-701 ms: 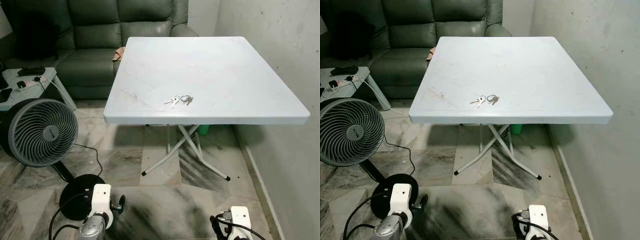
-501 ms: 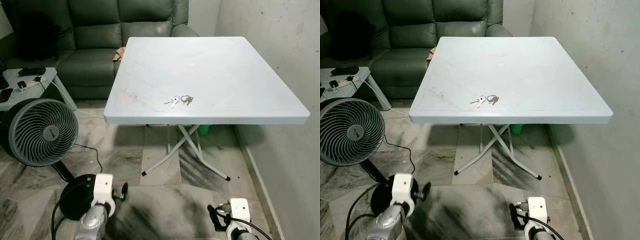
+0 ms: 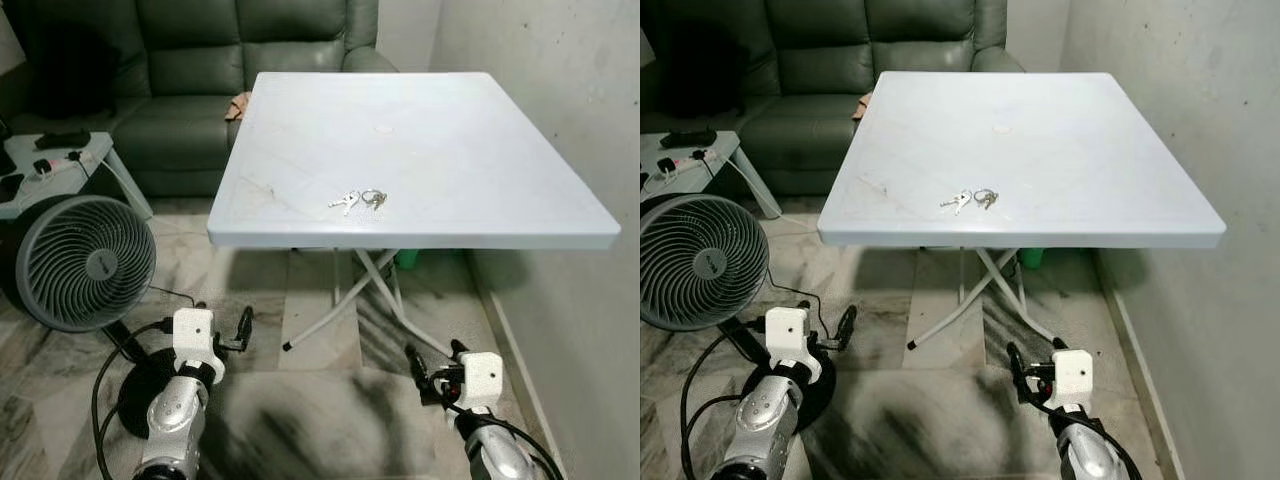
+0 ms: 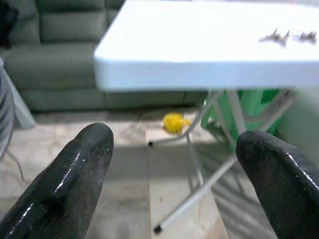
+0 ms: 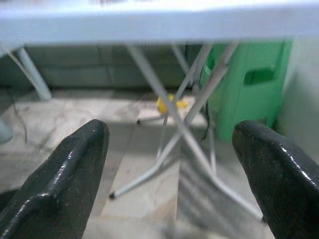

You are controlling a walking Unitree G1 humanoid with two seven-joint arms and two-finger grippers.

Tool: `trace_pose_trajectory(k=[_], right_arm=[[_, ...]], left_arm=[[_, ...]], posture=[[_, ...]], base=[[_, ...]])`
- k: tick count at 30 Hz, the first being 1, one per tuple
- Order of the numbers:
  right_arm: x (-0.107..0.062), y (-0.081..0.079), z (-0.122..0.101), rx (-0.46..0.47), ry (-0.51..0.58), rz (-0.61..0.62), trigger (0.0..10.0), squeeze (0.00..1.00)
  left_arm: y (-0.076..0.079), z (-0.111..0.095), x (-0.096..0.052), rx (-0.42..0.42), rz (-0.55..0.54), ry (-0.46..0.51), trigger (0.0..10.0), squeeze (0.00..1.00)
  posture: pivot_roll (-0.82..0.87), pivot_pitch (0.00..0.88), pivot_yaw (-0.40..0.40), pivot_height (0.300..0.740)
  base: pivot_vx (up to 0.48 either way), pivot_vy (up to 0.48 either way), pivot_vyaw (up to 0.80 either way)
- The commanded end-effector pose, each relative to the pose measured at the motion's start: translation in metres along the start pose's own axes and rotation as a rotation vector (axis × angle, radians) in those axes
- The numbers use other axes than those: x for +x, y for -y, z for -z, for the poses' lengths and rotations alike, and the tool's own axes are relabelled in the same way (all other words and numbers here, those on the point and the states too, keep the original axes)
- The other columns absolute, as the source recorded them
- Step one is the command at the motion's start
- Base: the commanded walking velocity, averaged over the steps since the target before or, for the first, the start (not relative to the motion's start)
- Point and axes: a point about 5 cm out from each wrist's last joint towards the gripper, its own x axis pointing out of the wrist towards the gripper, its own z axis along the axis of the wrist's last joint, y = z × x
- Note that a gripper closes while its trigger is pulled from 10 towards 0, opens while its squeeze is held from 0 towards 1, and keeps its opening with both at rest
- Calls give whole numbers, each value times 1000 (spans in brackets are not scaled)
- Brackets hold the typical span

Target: Hang keys on a hook

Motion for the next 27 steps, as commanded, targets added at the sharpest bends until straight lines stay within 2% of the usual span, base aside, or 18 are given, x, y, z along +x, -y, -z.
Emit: trace_pose_trajectory(k=[1, 4, 5, 6, 7, 8, 10, 12, 17, 27], right_arm=[[6, -3, -13, -11, 47, -19, 10000, 1000], [9, -5, -22, -35, 67, -53, 10000, 1000], [9, -6, -26, -57, 73, -68, 10000, 302], [9, -6, -29, -76, 80, -78, 10000, 0], [10, -6, -32, -96, 90, -81, 10000, 0], [11, -7, -45, -117, 126, -77, 10000, 0], [11, -7, -48, -114, 138, -76, 10000, 0], [12, -13, -62, -109, 184, -76, 10000, 0], [16, -21, -81, -102, 241, -74, 10000, 0], [23, -25, -101, -93, 268, -71, 10000, 0]], left_arm=[[1, -10, 4, -2, 18, 34, 10000, 0], [1, -19, 5, 10, 42, 62, 10000, 0], [0, -22, 5, 16, 44, 76, 10000, 0], [-1, -25, 5, 19, 46, 84, 10000, 0], [-2, -28, 5, 18, 43, 88, 10000, 0], [-3, -37, 5, 26, 32, 118, 10000, 0], [-3, -40, 5, 18, 30, 129, 10000, 0], [2, -51, 5, -38, 19, 158, 10000, 0], [11, -64, 5, -85, 21, 187, 10000, 0], [15, -72, 7, -113, 14, 131, 10000, 0]], posture=[[-48, 0, 22, 732], [-48, 0, 19, 732], [-47, 0, 20, 732], [-47, 0, 20, 732], [-47, 0, 20, 732], [-48, 0, 18, 732], [-47, 0, 19, 732], [-47, 0, 17, 732], [-42, 0, 17, 732], [-35, 0, 15, 732]], base=[[0, 0, 0], [0, 0, 0], [0, 0, 0], [0, 0, 0], [0, 0, 0], [0, 0, 0], [0, 0, 0], [0, 0, 0], [0, 0, 0], [0, 0, 0]])
